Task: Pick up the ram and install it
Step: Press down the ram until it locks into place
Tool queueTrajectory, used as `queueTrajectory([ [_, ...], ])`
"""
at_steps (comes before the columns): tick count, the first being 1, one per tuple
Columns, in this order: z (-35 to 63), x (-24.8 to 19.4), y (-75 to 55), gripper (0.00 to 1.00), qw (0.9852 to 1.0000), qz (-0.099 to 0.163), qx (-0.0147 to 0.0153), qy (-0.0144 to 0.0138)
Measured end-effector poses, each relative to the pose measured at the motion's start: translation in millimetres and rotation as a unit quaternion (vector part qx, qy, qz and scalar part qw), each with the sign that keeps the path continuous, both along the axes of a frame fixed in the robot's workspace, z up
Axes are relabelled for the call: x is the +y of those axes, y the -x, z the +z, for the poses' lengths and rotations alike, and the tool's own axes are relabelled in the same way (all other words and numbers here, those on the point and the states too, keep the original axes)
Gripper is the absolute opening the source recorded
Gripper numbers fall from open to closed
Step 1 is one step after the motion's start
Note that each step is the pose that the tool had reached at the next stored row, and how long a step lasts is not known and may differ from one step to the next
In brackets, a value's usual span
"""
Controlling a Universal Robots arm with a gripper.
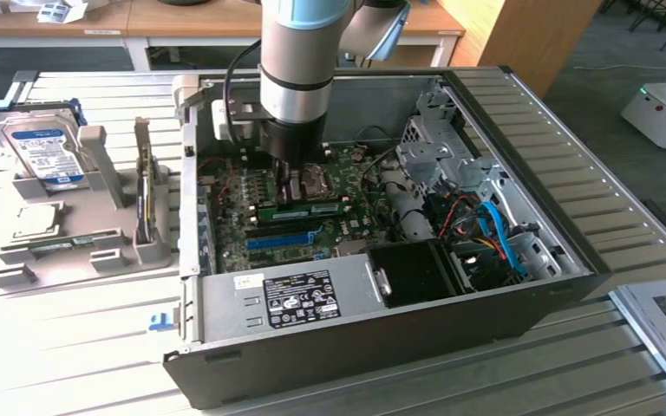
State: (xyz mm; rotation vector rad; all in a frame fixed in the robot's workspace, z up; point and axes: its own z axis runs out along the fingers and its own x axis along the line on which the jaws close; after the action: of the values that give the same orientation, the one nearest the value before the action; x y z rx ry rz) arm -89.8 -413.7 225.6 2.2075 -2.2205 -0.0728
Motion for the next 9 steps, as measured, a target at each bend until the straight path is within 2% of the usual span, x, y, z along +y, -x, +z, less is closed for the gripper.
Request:
queueTrajectory([
  [9, -0.4, -0.2, 0.0, 0.10, 1.0000, 0.000, 0.0000, 0.0000],
])
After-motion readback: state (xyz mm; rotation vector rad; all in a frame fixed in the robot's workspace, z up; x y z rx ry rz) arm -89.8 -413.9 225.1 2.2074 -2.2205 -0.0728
